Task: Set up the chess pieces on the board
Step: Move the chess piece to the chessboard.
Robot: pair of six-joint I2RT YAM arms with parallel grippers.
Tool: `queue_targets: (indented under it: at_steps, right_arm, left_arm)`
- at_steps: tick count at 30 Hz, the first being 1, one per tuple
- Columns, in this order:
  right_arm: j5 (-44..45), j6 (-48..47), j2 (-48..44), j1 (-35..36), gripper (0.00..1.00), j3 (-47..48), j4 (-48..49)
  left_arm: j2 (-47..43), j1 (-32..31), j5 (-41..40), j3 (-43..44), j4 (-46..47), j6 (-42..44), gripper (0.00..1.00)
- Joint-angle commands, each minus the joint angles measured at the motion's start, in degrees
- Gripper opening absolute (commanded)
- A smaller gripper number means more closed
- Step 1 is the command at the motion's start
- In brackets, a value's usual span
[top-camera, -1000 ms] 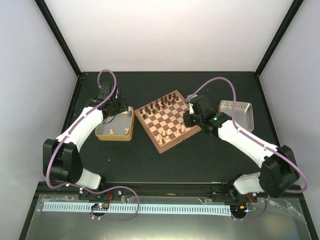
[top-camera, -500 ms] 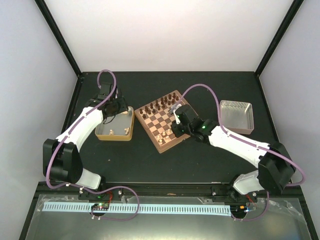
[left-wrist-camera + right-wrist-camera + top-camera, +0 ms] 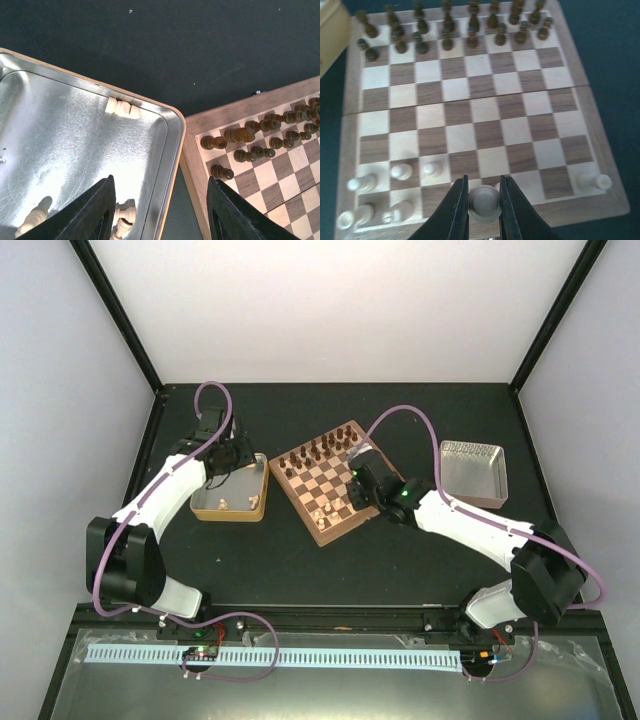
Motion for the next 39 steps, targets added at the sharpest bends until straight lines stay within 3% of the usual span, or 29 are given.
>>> queue_targets:
  at_steps: [1,6,14,21,28,39]
  right_arm:
    - [5.2,6.1,-1.4,-3.2,0.05,0.1,-1.2]
    - [4.7,8.1,-1.9,-5.9,0.05,-1.0,-1.2]
    - [2.4,7.6,-1.8,-5.9,0.05,-1.2,0.1]
    - [1.3,11.4,-3.8,-8.4,0.05,-2.8,1.5]
    - [-0.7,16.8,-7.4,-14.4,0.05,-6.9,3.1]
    - [-2.4,18.6,-9.9,-17.9,0.05,-9.5,2.5]
  left_arm:
    - [-0.2,0.5,1.2,-0.5,-0.8,0.0,0.51]
    - [-0.3,0.6,2.6,-0.7,-0.4,0.8,0.51]
    - [-1.7,-0.7,13.5,-1.5,5.9,5.7,0.5]
    - [-1.0,-15.2,17.9,2.1,6.4,19.9,0.51]
    - [7.1,-28.8,19.4,6.9,7.0,22.6,0.52]
    - [18.5,-35.5,12.9,15.3,1.3,26.8,0.49]
